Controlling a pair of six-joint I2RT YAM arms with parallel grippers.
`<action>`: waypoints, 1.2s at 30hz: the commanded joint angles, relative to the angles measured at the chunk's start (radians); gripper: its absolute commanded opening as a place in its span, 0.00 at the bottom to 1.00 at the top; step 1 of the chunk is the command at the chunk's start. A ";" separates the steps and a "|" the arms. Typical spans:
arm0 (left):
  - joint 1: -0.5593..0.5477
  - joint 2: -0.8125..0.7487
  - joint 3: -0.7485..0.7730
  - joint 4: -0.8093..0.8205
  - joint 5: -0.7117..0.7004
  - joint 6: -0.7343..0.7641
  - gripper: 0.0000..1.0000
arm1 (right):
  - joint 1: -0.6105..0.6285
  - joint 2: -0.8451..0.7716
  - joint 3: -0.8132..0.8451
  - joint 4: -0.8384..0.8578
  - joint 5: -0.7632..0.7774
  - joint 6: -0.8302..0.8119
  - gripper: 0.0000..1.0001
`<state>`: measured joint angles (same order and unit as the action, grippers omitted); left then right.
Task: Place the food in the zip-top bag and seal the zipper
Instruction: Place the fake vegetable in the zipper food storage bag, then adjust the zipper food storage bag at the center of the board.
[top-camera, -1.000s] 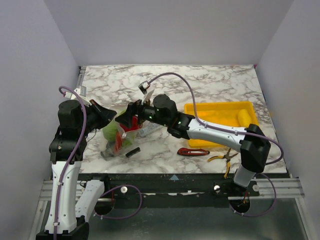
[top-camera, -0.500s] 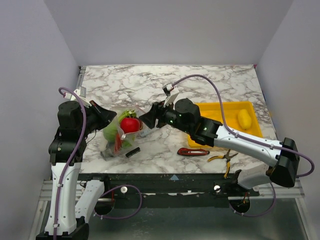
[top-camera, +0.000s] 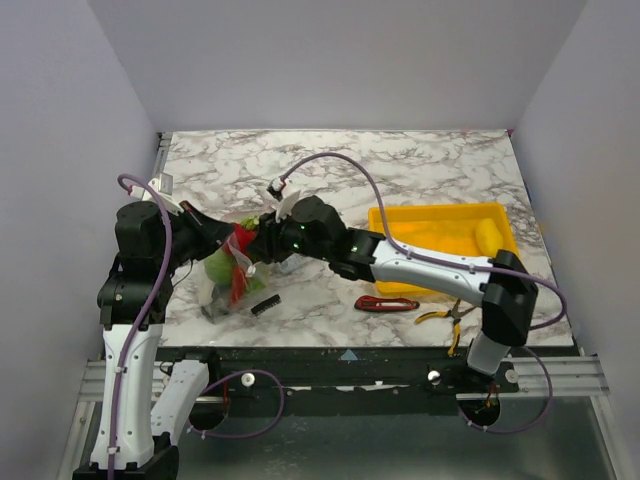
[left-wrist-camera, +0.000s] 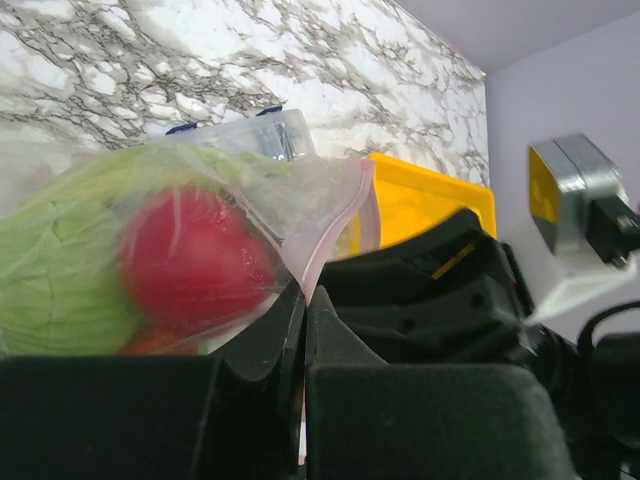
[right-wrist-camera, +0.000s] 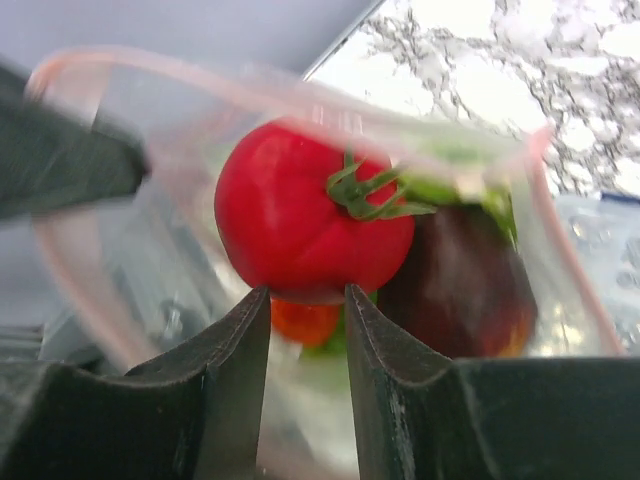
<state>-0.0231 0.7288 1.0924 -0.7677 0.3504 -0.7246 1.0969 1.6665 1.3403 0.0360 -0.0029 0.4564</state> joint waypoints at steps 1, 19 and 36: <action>0.004 -0.009 0.031 0.060 0.059 -0.027 0.00 | 0.005 0.152 0.193 0.039 0.000 0.021 0.38; 0.005 -0.037 0.050 0.009 -0.188 -0.056 0.00 | 0.043 -0.135 0.105 -0.150 0.082 -0.071 0.78; 0.007 0.029 0.134 -0.056 -0.281 -0.344 0.00 | 0.233 -0.111 -0.263 0.539 0.406 -0.270 0.76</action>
<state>-0.0162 0.7517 1.1889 -0.8604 0.0845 -0.9363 1.3159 1.4734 1.0325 0.3454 0.2287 0.2604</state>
